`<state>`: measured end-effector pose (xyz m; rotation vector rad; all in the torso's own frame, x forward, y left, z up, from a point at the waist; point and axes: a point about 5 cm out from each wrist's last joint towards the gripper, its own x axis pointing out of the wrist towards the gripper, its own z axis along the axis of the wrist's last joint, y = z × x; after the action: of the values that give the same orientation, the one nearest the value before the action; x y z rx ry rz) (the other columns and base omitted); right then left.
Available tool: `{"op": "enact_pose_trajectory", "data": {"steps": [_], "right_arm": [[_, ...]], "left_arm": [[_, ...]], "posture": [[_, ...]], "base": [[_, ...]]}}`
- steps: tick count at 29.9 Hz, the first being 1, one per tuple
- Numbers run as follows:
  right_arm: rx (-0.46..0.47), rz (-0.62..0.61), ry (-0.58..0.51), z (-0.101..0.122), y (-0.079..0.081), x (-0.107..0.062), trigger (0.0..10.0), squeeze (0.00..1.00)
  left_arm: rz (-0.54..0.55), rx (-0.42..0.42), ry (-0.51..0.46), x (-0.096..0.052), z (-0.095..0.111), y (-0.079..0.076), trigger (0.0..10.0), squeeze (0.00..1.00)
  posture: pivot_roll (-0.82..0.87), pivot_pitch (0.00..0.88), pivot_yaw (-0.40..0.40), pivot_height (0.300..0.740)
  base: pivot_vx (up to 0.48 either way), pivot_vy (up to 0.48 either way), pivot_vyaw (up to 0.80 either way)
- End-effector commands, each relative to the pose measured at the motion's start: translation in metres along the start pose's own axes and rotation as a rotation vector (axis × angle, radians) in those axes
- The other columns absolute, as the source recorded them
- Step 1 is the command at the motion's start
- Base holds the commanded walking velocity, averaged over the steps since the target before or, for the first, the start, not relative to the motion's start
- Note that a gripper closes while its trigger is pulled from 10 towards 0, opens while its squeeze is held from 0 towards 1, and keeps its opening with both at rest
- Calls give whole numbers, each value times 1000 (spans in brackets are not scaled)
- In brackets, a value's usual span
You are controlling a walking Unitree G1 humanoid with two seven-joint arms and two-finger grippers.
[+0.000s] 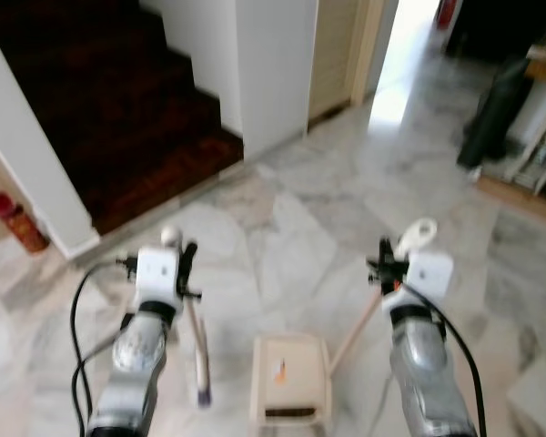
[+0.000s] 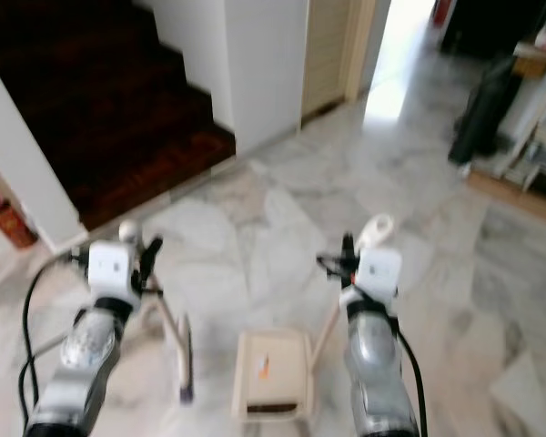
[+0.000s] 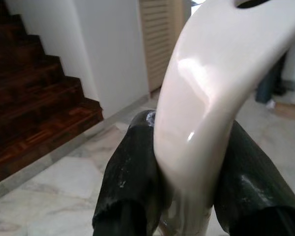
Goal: Sweep floor
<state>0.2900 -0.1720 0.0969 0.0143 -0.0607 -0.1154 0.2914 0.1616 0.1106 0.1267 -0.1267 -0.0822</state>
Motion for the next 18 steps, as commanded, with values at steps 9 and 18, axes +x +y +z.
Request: {"op": "enact_pose_trajectory", "data": {"steps": [9, 18], "right_arm": [[17, -4, -49, 13, 2, 4, 10000, 0], [7, -1, -48, 13, 3, 4, 10000, 0]], "left_arm": [[9, 15, -44, 3, 11, 6, 10000, 0], [7, 17, -44, 3, 12, 6, 10000, 0]], "posture": [[50, 59, 50, 740], [55, 62, 53, 740]], "base": [[0, 326, 0], [0, 326, 0]]}}
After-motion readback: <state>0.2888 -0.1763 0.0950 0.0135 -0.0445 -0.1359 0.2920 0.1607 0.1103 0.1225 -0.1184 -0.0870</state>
